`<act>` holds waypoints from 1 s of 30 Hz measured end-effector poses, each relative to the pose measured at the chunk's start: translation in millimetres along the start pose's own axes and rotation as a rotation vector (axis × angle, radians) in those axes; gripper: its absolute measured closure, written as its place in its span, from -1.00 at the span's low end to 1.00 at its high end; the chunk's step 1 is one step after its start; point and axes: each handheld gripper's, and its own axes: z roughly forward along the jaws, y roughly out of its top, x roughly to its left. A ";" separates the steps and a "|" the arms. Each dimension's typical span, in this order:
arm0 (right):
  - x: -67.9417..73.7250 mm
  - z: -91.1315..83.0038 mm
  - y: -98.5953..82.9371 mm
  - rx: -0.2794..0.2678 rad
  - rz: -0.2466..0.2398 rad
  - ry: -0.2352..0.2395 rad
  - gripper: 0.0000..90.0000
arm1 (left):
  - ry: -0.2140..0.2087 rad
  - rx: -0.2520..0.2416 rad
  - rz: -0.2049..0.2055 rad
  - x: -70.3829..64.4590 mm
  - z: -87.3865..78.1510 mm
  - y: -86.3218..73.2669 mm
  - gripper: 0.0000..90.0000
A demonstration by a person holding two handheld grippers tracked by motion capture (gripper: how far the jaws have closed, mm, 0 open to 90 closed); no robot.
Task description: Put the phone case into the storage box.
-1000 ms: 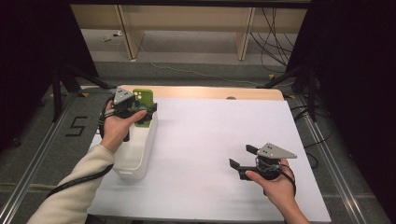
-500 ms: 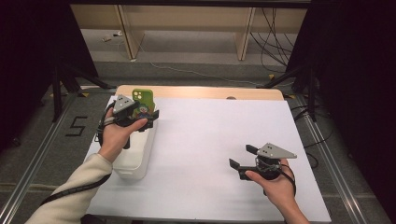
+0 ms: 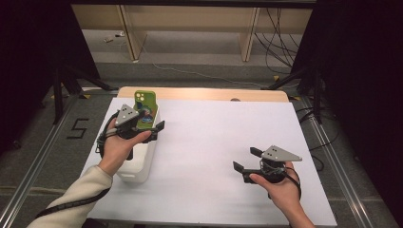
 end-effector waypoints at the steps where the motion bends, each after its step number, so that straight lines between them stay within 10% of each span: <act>1: -0.2 -0.2 0.1 0.000 0.000 0.000 -0.66 | -0.005 0.000 0.004 -1.5 -0.7 -0.4 -0.70; 30: 0.5 0.1 0.4 -0.003 0.005 0.000 -0.66 | -0.083 -0.004 0.058 -29.8 -27.2 -20.9 -0.67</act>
